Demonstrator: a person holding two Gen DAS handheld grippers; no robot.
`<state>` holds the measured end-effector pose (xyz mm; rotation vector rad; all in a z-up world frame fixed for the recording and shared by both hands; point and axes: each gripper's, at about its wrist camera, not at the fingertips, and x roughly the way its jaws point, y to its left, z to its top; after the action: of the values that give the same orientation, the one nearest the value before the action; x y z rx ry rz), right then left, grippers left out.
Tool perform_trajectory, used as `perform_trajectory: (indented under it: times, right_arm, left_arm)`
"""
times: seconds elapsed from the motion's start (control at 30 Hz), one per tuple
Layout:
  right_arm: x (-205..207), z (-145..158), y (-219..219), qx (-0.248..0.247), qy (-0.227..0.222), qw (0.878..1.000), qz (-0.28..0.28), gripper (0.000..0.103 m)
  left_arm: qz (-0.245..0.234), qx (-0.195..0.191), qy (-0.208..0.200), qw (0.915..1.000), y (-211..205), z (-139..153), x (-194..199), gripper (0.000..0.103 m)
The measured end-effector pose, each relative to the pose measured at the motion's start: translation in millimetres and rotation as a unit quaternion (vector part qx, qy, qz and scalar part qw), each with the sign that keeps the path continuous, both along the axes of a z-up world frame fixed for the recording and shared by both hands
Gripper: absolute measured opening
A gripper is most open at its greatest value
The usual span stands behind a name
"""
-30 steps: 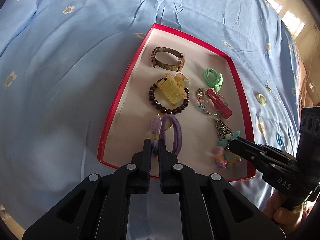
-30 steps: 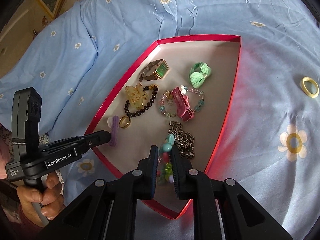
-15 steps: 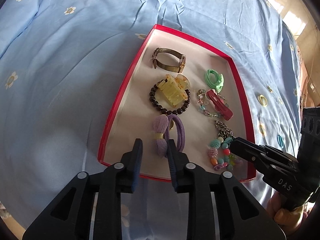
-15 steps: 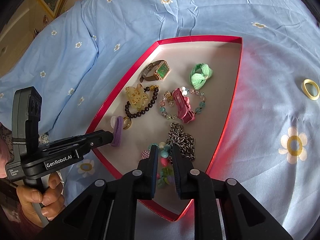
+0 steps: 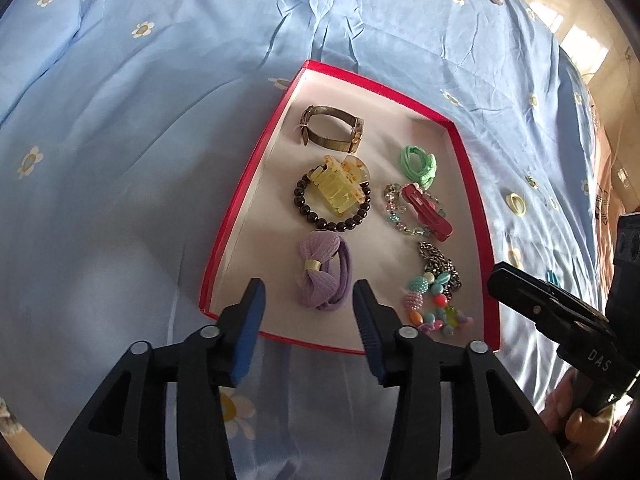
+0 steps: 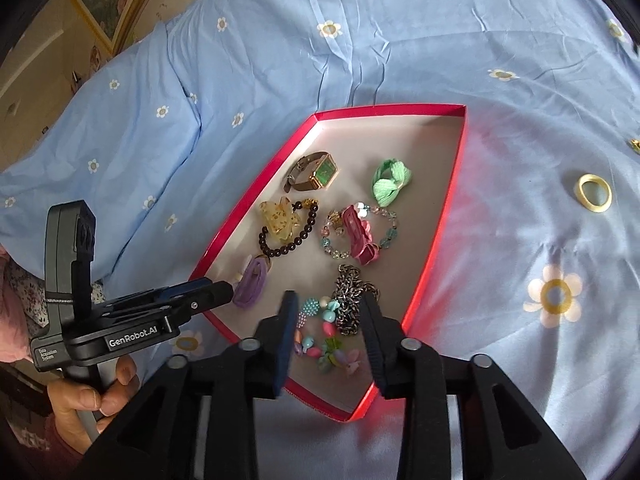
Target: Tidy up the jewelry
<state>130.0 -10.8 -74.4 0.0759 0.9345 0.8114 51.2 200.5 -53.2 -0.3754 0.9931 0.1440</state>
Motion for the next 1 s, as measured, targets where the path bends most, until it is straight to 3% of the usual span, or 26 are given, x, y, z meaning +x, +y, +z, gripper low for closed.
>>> perform_trajectory:
  times: [0.13, 0.3, 0.37, 0.63, 0.7, 0.83, 1.0]
  right_arm:
    - [-3, 1, -4, 0.004, -0.003, 1.0, -0.004, 0.044]
    - [-7, 3, -9, 0.015, -0.006, 1.0, -0.005, 0.067]
    - [-9, 3, -12, 0.021, -0.006, 1.0, -0.006, 0.071]
    - [-16, 6, -17, 0.035, -0.008, 0.999, -0.006, 0.077]
    - [-17, 7, -18, 0.039, -0.01, 0.999, -0.007, 0.083]
    - [-22, 7, -22, 0.054, -0.022, 0.998, -0.008, 0.089]
    - [-33, 3, -31, 0.066, -0.04, 0.997, -0.016, 0.091]
  left_arm:
    - [0.001, -0.001, -0.008, 1.0, -1, 4, -6, 0.054]
    - [0.002, 0.001, -0.018, 0.9998, -3, 9, -13, 0.061]
    - [0.005, 0.002, -0.018, 0.9998, -4, 10, -15, 0.071]
    - [0.016, -0.007, -0.02, 0.9996, -2, 11, -25, 0.076]
    - [0.02, -0.009, -0.026, 0.9994, -2, 13, -29, 0.076]
    - [0.03, -0.019, -0.039, 0.9986, 1, 14, -38, 0.088]
    - [0.056, -0.039, -0.06, 0.9959, 8, 11, -55, 0.091]
